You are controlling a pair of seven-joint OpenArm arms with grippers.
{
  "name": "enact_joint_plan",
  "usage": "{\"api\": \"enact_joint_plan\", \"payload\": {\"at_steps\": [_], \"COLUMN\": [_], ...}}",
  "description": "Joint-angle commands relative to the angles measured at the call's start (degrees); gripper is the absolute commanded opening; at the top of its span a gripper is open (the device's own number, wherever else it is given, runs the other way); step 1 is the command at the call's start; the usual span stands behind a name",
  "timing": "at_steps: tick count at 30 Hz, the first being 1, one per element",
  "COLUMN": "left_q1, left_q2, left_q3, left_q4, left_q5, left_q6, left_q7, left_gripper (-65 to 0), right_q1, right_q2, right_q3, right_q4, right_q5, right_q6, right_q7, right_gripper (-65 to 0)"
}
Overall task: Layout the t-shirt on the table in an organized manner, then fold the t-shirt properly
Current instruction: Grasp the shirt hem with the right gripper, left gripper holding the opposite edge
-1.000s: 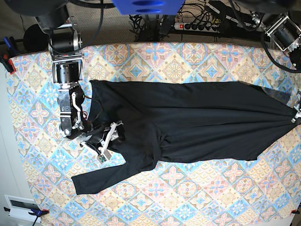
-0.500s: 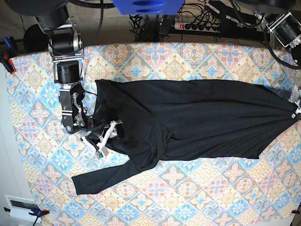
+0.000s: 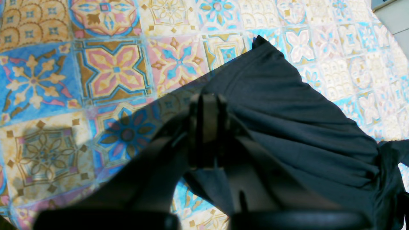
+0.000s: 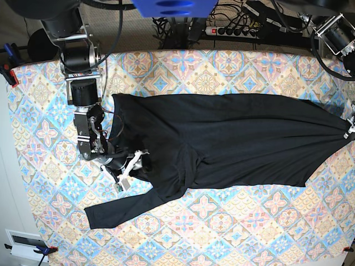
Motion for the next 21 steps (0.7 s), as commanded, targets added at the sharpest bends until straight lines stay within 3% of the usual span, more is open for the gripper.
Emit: {"api": "enact_joint_plan", "payload": {"at_steps": [1, 8, 12, 14, 20, 21], "left_q1": [-0.6, -0.6, -0.6, -0.6, -1.1, -1.1], "left_q2": [-1.5, -1.4, -1.3, -1.0, 0.5, 0.8], "left_q3": [-0.4, -0.2, -0.2, -0.2, -0.1, -0.1], "left_q4": [1.1, 1.1, 0.9, 0.9, 0.9, 0.9], "left_q5": [-0.4, -0.4, -0.4, -0.4, -0.3, -0.2], "left_q6": [-0.2, -0.2, -0.2, -0.2, -0.2, -0.2], "left_q7": [-1.2, -1.2, -1.3, -1.5, -1.7, -1.8], "left_gripper": [-65.0, -65.0, -65.0, -65.0, -65.0, -65.0], "right_q1": [1.7, 1.7, 1.7, 1.6, 1.6, 1.6], "right_q2": [0.5, 0.5, 0.5, 0.5, 0.5, 0.5], "right_q3": [0.2, -0.1, -4.5, -7.1, -8.7, -8.6], "right_q4": [-0.4, -5.0, -5.0, -4.9, -4.6, -4.2], "right_q5": [0.6, 0.6, 0.6, 0.6, 0.7, 0.7], "right_q6": [0.2, 0.2, 0.2, 0.2, 0.2, 0.2], "right_q7": [1.8, 4.9, 5.8, 5.9, 8.5, 8.5], "right_gripper": [-33.8, -33.8, -35.0, -39.6, -65.0, -65.0]}}
